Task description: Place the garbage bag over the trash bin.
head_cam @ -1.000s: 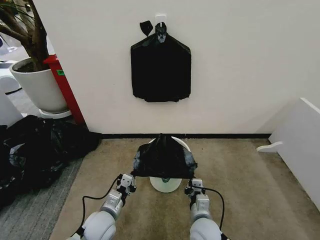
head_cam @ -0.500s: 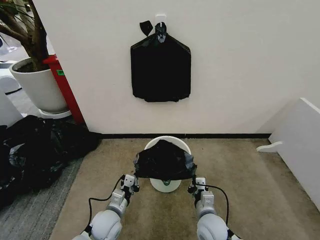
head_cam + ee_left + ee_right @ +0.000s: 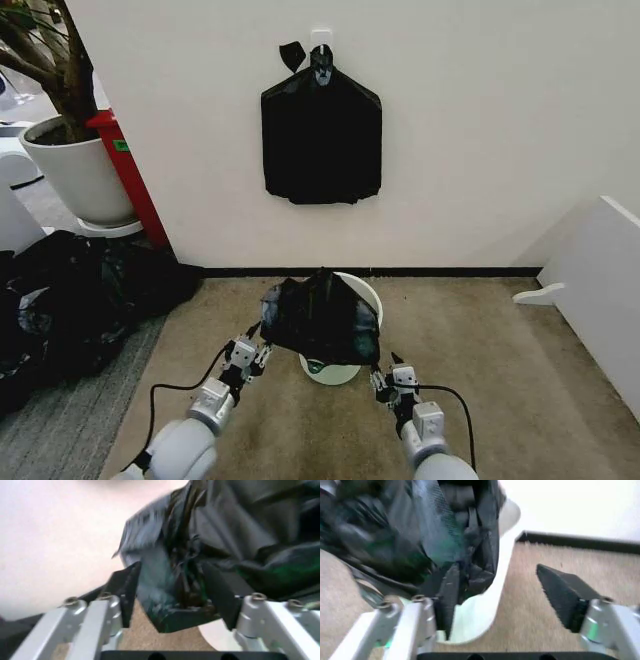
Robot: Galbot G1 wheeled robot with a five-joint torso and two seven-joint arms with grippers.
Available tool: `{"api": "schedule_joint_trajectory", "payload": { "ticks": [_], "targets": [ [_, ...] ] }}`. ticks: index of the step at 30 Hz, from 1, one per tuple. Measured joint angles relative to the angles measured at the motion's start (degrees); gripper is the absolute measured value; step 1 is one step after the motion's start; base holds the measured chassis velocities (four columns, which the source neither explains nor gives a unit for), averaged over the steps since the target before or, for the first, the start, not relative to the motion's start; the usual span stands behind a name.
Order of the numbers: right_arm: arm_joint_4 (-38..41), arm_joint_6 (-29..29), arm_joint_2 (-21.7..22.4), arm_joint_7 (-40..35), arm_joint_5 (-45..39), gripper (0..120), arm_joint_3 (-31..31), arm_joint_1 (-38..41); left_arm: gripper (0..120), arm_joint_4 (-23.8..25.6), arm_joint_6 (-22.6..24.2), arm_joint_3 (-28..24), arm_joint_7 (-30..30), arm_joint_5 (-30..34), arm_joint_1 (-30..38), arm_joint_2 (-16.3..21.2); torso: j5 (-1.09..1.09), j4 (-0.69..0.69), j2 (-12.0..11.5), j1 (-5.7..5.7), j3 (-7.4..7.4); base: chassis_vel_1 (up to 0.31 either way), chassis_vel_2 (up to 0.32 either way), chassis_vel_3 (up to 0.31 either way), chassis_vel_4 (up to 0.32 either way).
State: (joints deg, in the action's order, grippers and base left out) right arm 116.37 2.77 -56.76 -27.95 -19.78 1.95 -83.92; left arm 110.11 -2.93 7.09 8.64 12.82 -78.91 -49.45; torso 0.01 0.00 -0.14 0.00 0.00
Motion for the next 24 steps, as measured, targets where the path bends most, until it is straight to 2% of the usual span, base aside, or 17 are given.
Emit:
{"api": "schedule_joint_trajectory", "payload": {
  "ticks": [4,5,10,15,19,20,21,23,24],
  "targets": [
    [0.87,-3.59,0.1,2.13,3.93,80,-2.7,-2.52,78,0.56,-0.74,0.15,-1.36,1.31,-0.41,1.54,0.0,0.0,0.0,0.0,0.0,0.0,0.0,0.0,0.0],
    [0.87,-3.59,0.1,2.13,3.93,80,-2.7,-2.52,78,0.56,-0.74,0.15,-1.36,1.31,-0.41,1.54,0.0,0.0,0.0,0.0,0.0,0.0,0.0,0.0,0.0],
    [2.12,-9.39,0.37,5.26,5.26,98,-5.46,-3.22,98,2.17,-3.82,1.58,-3.65,5.22,-0.4,1.05,0.0,-0.01,0.0,0.0,0.0,0.0,0.0,0.0,0.0],
    [4.09,-11.2,0.29,7.58,-0.46,100,-7.08,-0.03,100,4.13,-5.38,3.99,-5.24,9.65,0.52,-0.13,0.01,0.01,0.0,0.0,0.0,0.0,0.0,0.0,0.0],
    [3.66,-6.9,0.45,8.11,-11.01,100,-8.77,7.26,100,4.61,-5.53,4.99,-6.11,15.11,2.98,-0.98,-0.01,-0.04,0.0,0.0,0.0,0.0,0.0,0.0,0.0],
    [2.05,-3.41,0.69,8.01,-15.01,100,-8.83,11.6,100,4.61,-5.04,5.96,-6.1,17.0,3.5,-1.27,0.02,-0.03,0.0,0.0,0.0,0.0,0.0,0.0,0.0],
    [2.05,-3.41,0.69,8.01,-15.01,100,-8.83,11.6,100,4.61,-5.04,5.96,-6.1,17.0,3.5,-1.27,0.02,-0.03,0.0,0.0,0.0,0.0,0.0,0.0,0.0],
    [-0.48,2.76,1.09,8.41,-19.41,100,-8.79,17.47,100,4.56,-4.39,7.08,-5.86,18.34,3.74,-1.41,0.03,0.0,0.0,0.0,0.01,0.0,0.0,0.0,0.0],
    [-2.82,8.0,1.62,10.36,-22.36,100,-8.64,21.84,100,4.39,-4.0,7.7,-5.57,18.68,3.71,-1.4,0.0,0.03,0.0,0.0,0.01,0.0,0.0,0.0,0.0]
  ]
}}
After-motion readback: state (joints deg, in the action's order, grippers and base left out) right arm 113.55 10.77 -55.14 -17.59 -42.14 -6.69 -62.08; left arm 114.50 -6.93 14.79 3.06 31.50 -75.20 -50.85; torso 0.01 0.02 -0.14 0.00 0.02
